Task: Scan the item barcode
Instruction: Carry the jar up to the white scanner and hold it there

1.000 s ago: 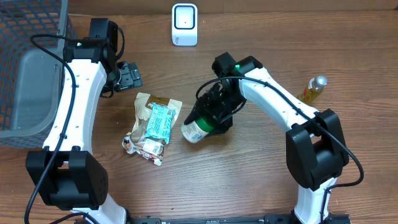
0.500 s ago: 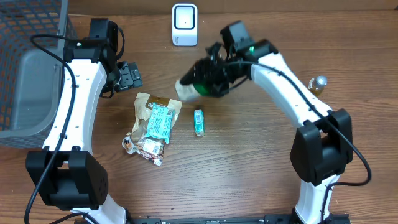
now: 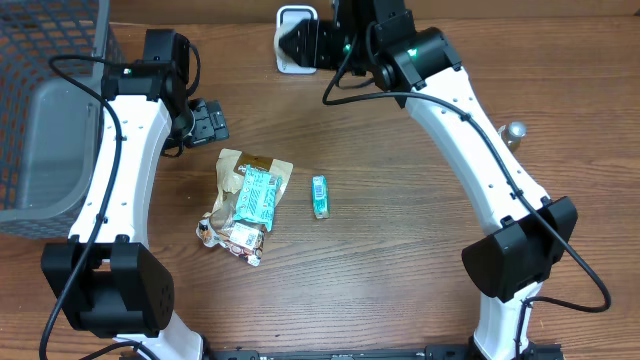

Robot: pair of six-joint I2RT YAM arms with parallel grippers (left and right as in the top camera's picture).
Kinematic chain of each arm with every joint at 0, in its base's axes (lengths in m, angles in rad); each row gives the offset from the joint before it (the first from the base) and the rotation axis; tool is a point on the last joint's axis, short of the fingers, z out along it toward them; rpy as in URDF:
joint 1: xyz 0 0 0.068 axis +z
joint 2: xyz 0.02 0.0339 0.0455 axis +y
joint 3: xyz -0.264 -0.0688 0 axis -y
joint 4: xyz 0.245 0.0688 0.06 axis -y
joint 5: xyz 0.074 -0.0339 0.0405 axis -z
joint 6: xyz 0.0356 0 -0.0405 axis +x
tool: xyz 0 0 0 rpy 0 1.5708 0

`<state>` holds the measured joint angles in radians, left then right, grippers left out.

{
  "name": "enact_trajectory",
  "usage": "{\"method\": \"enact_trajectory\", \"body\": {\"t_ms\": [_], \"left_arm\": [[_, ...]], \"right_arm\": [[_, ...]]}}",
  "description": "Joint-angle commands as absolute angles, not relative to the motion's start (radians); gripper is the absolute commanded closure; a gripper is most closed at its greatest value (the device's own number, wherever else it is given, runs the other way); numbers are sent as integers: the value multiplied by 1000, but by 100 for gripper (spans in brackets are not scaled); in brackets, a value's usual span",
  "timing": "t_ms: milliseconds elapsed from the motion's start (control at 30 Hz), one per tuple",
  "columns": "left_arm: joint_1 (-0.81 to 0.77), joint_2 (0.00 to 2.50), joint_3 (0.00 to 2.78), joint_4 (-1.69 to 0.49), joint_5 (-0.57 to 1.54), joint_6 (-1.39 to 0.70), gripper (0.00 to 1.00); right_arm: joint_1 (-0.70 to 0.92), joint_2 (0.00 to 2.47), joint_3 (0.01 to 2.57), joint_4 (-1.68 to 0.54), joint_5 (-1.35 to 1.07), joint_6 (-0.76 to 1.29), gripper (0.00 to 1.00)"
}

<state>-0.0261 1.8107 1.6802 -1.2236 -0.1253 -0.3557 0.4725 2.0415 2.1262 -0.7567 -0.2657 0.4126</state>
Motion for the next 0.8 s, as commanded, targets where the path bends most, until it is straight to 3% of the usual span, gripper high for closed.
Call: {"method": "enact_trajectory", "body": {"t_ms": [0,767], "left_arm": [[-33,1811,1696,-1223,-138,-344,0],[-33,1811,1696,-1223,-138,-344,0]], "right_arm": [[511,2085,2146,-647,-18,317,95],[505,2497,2146,136,139,257,95]]}}
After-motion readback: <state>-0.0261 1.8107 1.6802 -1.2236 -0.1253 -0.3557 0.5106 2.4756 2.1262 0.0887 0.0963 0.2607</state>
